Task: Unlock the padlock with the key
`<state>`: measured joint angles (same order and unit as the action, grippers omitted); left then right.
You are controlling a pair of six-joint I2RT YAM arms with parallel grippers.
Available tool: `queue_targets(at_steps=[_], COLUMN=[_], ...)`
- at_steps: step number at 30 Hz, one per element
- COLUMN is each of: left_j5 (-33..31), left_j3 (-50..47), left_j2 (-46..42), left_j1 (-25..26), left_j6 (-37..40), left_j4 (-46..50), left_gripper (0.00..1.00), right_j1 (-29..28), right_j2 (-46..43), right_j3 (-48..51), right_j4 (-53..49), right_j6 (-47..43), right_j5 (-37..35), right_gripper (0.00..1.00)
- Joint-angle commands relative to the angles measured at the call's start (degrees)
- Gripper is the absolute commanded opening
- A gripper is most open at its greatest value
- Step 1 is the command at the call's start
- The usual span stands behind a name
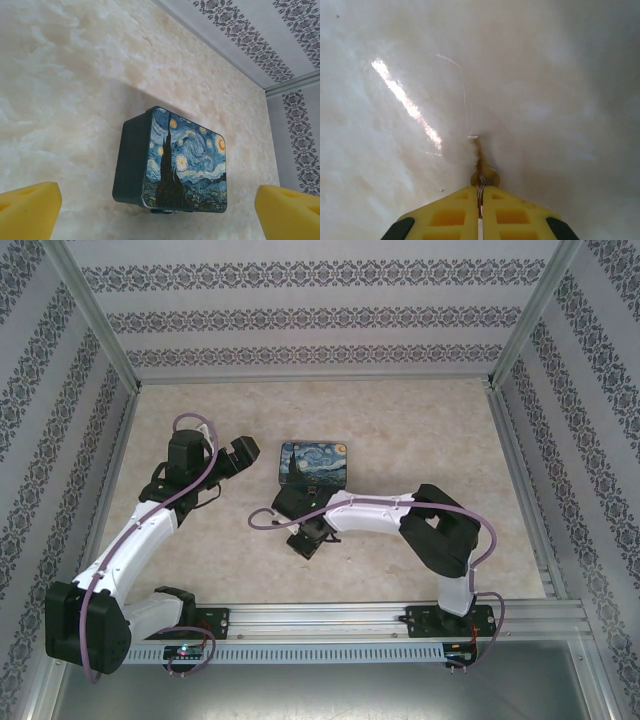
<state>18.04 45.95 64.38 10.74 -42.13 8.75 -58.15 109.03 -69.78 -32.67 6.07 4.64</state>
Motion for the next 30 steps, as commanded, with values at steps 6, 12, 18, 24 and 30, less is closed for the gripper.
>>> queue_targets(at_steps=[6,12,18,24,30], left_j5=[3.7,6.0,7.5,7.2,7.1], left_j3=[-0.7,-1.4,-3.1,-4.6,-4.7], left_j2=[2.1,5.2,6.8,7.1,7.0], left_j1=[-0.6,-0.5,0.3,1.6,1.8], left_j6=[-2.4,-4.0,-6.4,-7.4,-7.6], left_j4=[-3.5,-6.1,-8.7,-10.1,-10.4], left_gripper=[0.99,0.99,0.99,0.99,0.99], right_j1=[4.2,5.8,6.5,6.5,5.8], right_j2=[-4.4,-6.5,-5.6,-5.8,-5.2], right_j3=[6.5,8.2,8.2,8.3,7.7], right_j4=[3.0,4.9,5.2,5.0,3.8], right_j6=[4.1,6.3,7.0,6.9,6.7], right_j5=[5.3,5.5,5.8,5.9,4.8], right_gripper=[0.0,0.0,0.0,0.32,0.37])
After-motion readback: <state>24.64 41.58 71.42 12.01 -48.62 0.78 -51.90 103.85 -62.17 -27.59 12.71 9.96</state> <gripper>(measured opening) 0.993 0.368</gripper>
